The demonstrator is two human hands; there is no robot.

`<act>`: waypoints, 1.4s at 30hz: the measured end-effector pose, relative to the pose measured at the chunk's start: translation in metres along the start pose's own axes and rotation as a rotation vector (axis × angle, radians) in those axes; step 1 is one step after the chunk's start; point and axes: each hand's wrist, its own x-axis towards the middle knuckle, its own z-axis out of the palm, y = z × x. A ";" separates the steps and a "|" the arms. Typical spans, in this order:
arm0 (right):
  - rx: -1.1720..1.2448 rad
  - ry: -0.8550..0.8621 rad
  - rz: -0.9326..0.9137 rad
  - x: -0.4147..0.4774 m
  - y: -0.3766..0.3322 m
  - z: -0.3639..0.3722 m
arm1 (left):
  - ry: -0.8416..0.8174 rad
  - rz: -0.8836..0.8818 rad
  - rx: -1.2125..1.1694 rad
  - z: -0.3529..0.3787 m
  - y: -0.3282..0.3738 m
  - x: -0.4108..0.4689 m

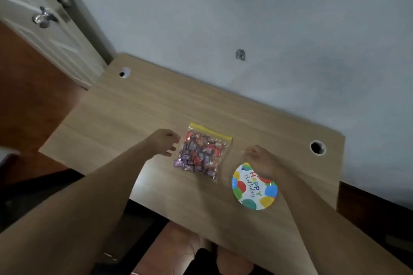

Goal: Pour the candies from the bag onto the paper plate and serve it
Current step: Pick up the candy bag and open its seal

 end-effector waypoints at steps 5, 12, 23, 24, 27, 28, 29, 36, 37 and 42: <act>0.061 -0.129 0.052 0.002 0.002 0.050 | 0.015 -0.086 -0.247 0.036 -0.027 0.014; 0.196 -0.191 0.087 0.009 -0.002 0.099 | 0.095 -0.098 -0.386 0.070 -0.059 0.040; 0.216 -0.120 0.103 -0.002 0.001 0.093 | 0.195 0.117 -0.307 0.099 -0.058 0.014; 0.214 -0.070 0.075 -0.005 0.001 0.088 | 0.209 0.171 -0.251 0.100 -0.058 0.009; 0.183 0.102 -0.047 -0.019 -0.001 0.068 | 0.293 0.303 -0.050 0.101 -0.058 -0.007; 0.148 0.147 -0.095 -0.024 -0.002 0.062 | 0.315 0.323 -0.017 0.102 -0.058 -0.012; 0.104 0.188 -0.152 -0.028 -0.002 0.056 | 0.319 0.344 0.009 0.102 -0.058 -0.019; -0.069 0.098 -0.337 -0.060 -0.009 0.026 | 0.259 0.613 0.069 0.104 -0.054 -0.079; -0.071 0.037 -0.326 -0.067 -0.010 0.025 | 0.246 0.618 0.046 0.105 -0.052 -0.088; 0.022 -0.020 -0.312 -0.101 -0.007 0.026 | 0.228 0.633 -0.006 0.109 -0.056 -0.109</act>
